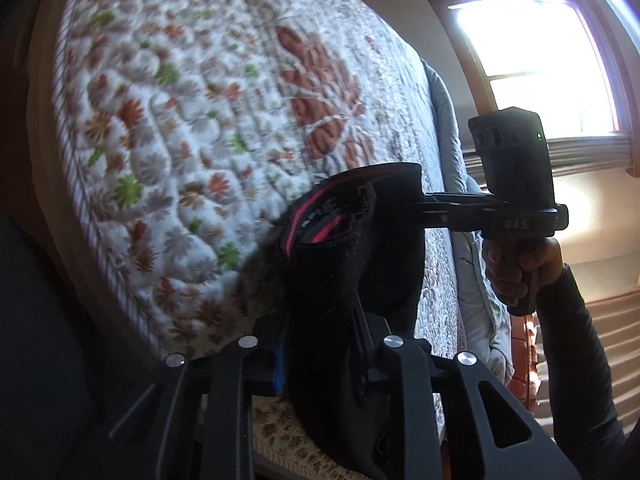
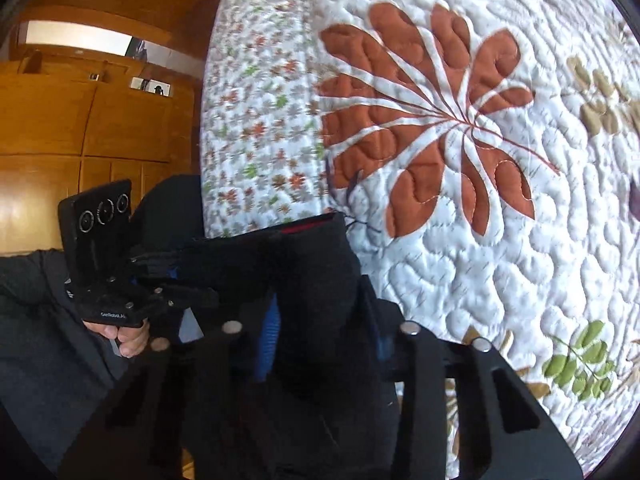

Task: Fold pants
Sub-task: 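Grasp the red-lined waistband end with the right tool beside the left tool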

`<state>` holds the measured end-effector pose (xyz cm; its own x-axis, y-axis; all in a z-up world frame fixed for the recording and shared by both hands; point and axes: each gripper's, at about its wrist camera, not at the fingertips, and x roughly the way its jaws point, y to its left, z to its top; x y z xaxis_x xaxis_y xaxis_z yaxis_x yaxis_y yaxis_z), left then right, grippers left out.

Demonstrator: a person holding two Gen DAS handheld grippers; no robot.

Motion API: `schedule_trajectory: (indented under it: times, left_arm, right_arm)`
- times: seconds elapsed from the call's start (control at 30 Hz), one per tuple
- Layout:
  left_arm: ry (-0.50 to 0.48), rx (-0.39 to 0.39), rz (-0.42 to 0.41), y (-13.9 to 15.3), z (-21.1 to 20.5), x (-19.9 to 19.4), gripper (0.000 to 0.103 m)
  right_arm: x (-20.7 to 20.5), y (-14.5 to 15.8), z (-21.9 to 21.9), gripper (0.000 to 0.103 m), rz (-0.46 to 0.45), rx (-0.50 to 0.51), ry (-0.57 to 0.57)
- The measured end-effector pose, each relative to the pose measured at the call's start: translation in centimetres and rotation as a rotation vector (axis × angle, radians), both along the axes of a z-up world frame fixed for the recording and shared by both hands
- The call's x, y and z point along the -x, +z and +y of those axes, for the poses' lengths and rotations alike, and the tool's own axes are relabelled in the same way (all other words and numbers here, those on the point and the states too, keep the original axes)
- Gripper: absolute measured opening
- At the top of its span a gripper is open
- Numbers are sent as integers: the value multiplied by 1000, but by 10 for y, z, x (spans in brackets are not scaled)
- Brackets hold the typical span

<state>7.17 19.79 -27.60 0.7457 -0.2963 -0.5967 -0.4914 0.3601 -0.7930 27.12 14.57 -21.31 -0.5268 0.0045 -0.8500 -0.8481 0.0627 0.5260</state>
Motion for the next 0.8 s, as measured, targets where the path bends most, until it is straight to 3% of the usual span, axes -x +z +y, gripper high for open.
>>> schedule_trajectory:
  times: [0.13,0.6,0.8]
  left_arm:
    - [-32,-56,-20,29,-7,-2,21]
    - [-196,-276,-144,137,-65,-11,19]
    - [-258,-324,-199,166,-92,-21,19]
  right_arm:
    - [3,25,-9,32,-34,-28,-6]
    - [7,154,-85,28,-192,-141,-29]
    - [8,192,-124,26,-252,-175,-69]
